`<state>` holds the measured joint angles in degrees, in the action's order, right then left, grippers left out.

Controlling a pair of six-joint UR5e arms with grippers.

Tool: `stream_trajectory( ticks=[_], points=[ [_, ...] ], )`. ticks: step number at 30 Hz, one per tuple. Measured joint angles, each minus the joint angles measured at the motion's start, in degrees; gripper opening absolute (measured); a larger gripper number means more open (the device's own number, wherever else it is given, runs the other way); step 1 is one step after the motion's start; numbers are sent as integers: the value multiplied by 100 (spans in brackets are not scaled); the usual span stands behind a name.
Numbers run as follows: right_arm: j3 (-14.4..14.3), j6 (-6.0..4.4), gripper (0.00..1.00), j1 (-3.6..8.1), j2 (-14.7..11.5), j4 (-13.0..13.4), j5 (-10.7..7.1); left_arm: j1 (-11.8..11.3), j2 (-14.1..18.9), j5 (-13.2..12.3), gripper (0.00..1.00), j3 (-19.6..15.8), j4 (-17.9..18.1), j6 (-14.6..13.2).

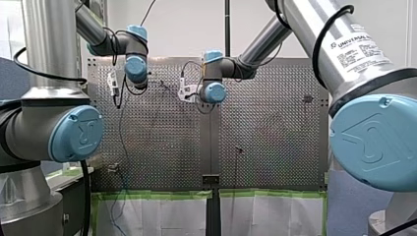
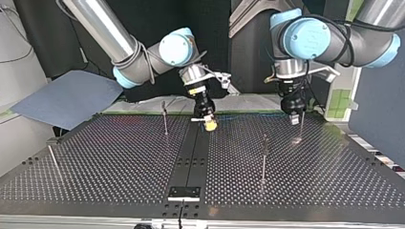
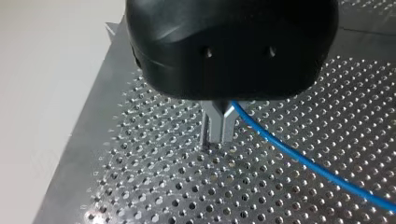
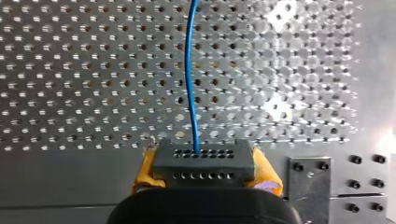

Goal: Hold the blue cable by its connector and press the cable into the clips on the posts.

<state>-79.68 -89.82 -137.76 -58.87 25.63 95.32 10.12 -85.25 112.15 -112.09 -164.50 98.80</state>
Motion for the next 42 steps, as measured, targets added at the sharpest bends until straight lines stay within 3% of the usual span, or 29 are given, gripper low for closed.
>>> stream_trajectory(
  ticks=[11, 19, 27, 32, 42],
  points=[
    [182, -171, 0, 92, 17, -20, -161, -76, -90, -402, 1, 26, 379, 4],
    [504, -220, 0, 83, 266, -165, -269, -65, 4, -401, 1, 77, 515, 28],
    [832, -230, 0, 101, 325, -423, -282, 17, -221, -349, 1, 202, 554, 44],
    [913, -233, 0, 118, 326, -492, -285, 62, -471, -346, 1, 275, 563, 44],
    [946, -242, 0, 205, 335, -506, -285, 69, -579, -340, 1, 402, 594, 119]
  ],
)
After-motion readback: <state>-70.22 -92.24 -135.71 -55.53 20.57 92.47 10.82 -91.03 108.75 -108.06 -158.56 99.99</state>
